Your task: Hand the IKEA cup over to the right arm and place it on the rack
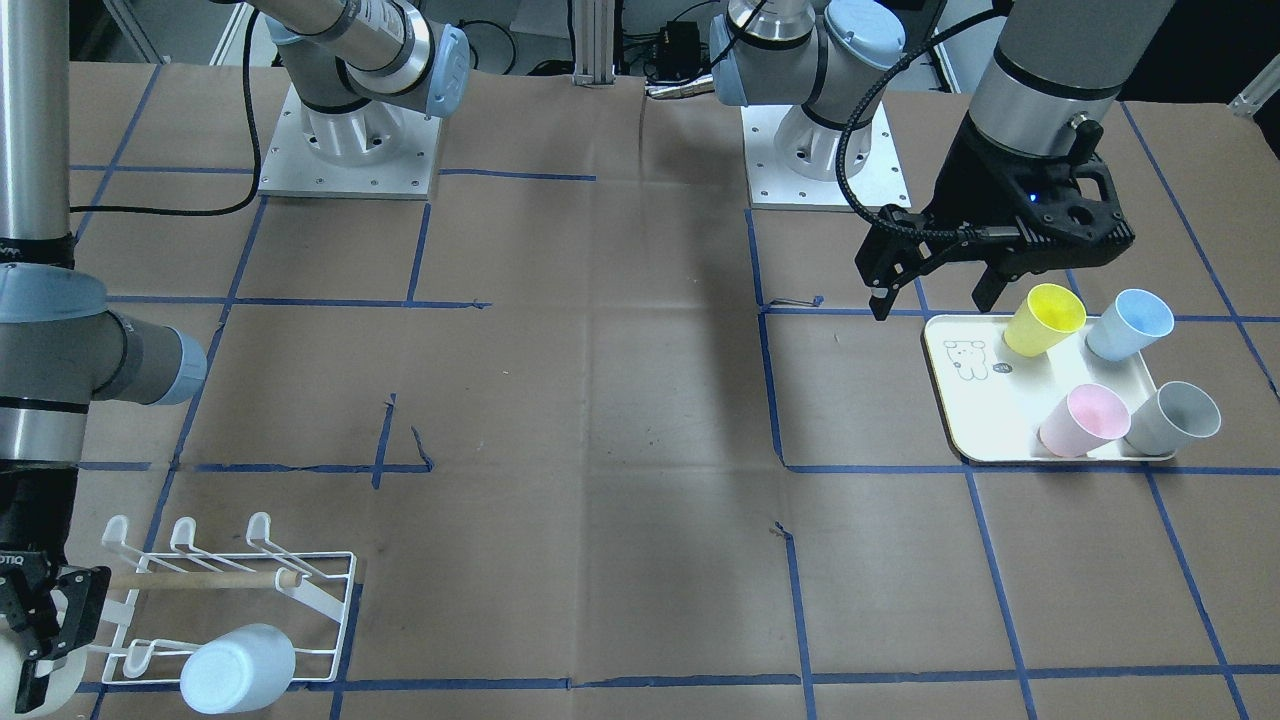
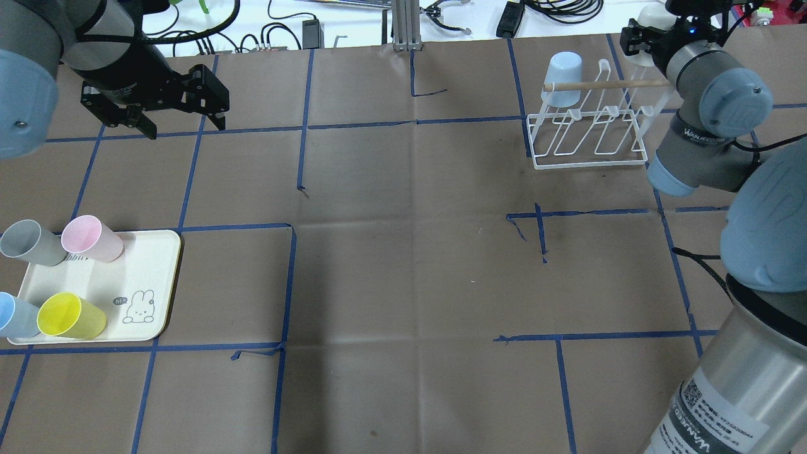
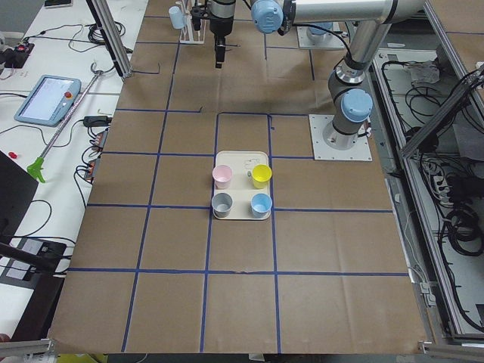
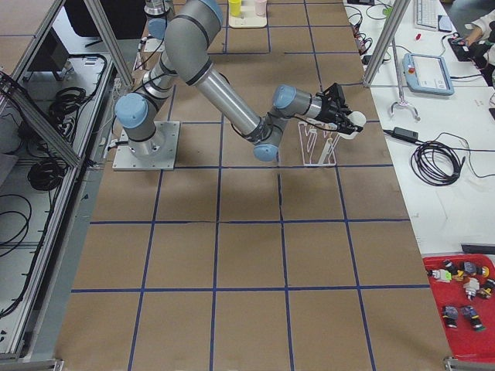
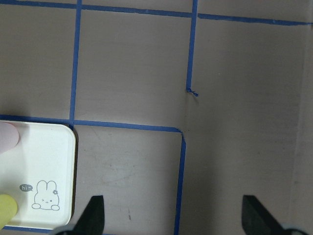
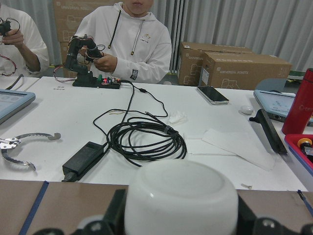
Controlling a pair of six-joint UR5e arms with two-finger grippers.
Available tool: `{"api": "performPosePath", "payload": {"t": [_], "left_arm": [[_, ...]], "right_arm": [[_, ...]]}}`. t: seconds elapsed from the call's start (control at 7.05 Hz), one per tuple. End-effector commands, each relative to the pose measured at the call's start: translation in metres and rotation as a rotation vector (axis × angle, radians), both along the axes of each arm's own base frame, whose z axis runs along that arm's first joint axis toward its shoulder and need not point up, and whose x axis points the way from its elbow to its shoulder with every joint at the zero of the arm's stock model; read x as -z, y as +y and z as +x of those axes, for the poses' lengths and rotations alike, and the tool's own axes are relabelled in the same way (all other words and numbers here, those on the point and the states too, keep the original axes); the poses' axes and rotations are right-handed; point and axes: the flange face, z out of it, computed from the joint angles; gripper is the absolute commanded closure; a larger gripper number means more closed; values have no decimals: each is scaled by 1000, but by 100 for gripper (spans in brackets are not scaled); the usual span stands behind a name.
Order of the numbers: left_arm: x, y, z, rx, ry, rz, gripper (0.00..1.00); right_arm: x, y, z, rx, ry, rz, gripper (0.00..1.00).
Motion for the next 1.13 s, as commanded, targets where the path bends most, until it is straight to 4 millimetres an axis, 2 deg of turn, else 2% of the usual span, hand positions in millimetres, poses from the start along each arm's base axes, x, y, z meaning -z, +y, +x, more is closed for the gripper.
{"api": "performPosePath", "payload": {"t": [0.0,0.14,0.28,0.57,0.71,0.99], "left_arm": [[2,-7,0,2,-3,-20,0],[2,-8,0,11,-3,-20,0],[1,-7,0,16,-4,-21,0],[-1,-5,-7,46,-7,-25,0],[-2,-5,-10,54,-7,-27,0],[2,-5,-11,86,-10,-17,0]], "right_arm": [[13,8,3,8,-2,16,67],[13,9,3,12,-2,15,12],[12,9,3,12,-11,12,1],[6,9,4,8,-12,9,0],[-6,10,9,-8,-12,-5,0],[-58,20,32,-21,-27,-82,0]]}}
